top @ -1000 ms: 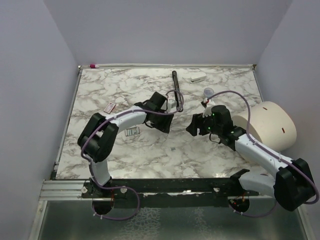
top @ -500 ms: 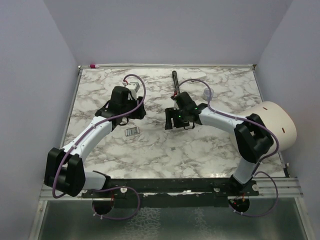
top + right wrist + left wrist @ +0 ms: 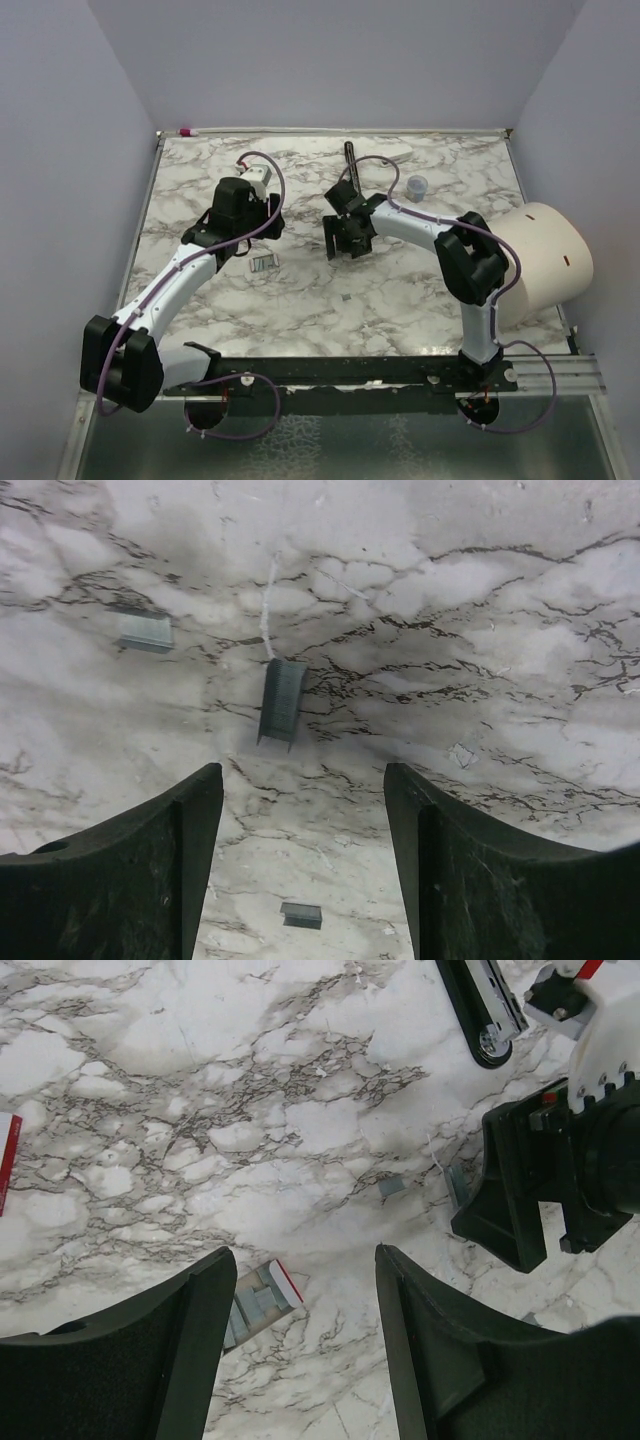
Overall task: Unload the staples from the stapler
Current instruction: Pick up the staple from the center of the board.
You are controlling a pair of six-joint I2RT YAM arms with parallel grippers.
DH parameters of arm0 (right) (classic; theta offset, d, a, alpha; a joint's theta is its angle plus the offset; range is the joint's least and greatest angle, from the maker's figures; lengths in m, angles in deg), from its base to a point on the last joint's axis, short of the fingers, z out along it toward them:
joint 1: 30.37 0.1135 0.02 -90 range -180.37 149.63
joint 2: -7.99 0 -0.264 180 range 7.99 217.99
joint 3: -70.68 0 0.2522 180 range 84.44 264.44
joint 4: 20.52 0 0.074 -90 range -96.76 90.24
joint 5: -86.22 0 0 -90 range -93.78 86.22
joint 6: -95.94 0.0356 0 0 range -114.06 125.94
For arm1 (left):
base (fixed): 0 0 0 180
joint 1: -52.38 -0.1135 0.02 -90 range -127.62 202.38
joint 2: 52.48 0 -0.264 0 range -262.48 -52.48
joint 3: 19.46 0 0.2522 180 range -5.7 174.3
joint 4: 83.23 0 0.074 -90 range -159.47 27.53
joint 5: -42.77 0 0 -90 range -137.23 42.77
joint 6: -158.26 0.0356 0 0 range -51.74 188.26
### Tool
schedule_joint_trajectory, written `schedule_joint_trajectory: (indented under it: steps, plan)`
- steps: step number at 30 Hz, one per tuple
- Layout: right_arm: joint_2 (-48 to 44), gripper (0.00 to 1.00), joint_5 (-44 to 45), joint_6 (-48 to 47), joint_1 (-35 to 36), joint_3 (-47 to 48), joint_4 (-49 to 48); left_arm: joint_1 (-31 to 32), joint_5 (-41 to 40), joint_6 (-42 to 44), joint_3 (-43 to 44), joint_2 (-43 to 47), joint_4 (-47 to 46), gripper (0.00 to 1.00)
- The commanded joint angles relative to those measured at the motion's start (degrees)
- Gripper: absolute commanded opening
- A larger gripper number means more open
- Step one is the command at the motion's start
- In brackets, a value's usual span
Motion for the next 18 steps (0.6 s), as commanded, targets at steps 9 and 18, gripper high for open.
schedule_joint_trajectory:
  steps: [9,18]
  plan:
    - [7.5,0.62,7.4,2.7,3.3,9.7,10.3,-0.5,-0.8,2.4,0.5,2.7,0.1,0.61]
    - [11.7,0.47,14.2,4.2,4.2,15.6,16.1,-0.4,0.2,2.1,0.5,3.1,0.1,0.61]
